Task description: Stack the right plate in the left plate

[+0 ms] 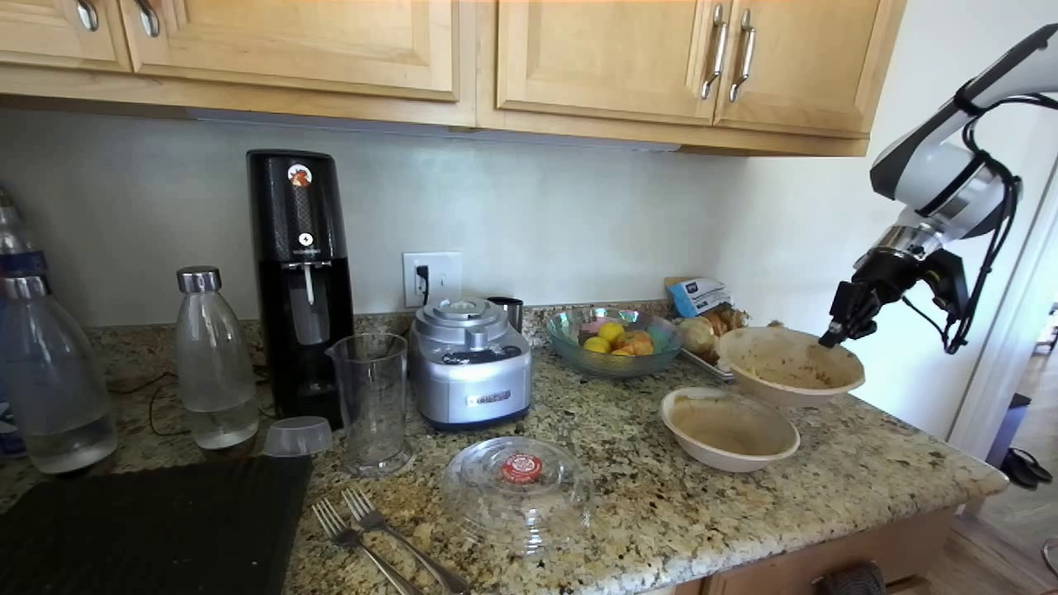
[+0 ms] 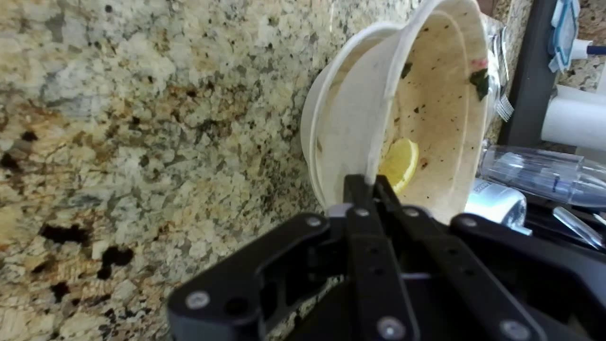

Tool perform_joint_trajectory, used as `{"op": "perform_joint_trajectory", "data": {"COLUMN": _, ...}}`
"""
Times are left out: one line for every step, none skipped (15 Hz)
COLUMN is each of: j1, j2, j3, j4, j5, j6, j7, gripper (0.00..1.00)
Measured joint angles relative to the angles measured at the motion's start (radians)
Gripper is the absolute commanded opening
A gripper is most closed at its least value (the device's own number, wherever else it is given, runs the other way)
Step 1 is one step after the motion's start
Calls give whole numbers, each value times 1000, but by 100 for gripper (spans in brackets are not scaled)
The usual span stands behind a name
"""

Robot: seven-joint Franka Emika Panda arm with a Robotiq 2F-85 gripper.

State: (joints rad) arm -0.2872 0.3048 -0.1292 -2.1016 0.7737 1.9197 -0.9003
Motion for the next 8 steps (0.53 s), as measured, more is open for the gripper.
{"op": "perform_joint_trajectory", "data": {"j1": 15, "j2": -8, "j3": 5, "j4": -25, "j5": 1, "j6": 29, "j7": 3, "gripper": 6}}
{"op": "perform_joint_trajectory", "data": {"j1": 29, "j2": -14, "j3": 10, "j4": -46, "j5": 2, "j6": 52, "j7": 6, "gripper": 6}}
{"op": "perform_joint_trajectory", "data": {"j1": 41, "j2": -18, "j3": 16, "j4": -65, "j5": 4, "j6": 73, "j7": 7, "gripper": 6}}
{"op": "perform_joint_trajectory", "data": {"j1": 52, "j2": -21, "j3": 23, "j4": -81, "j5": 7, "j6": 88, "j7": 9, "gripper": 6}}
{"op": "perform_joint_trajectory", "data": {"j1": 61, "j2": -23, "j3": 30, "j4": -93, "j5": 12, "j6": 102, "j7": 12, "gripper": 5}}
{"op": "perform_joint_trajectory", "data": {"j1": 70, "j2": -25, "j3": 37, "j4": -104, "j5": 17, "j6": 112, "j7": 14, "gripper": 5}}
{"op": "perform_joint_trajectory", "data": {"j1": 77, "j2": -27, "j3": 44, "j4": -110, "j5": 22, "j6": 117, "j7": 16, "gripper": 5}}
{"op": "perform_joint_trajectory", "data": {"j1": 83, "j2": -28, "j3": 51, "j4": -114, "j5": 28, "j6": 118, "j7": 17, "gripper": 5}}
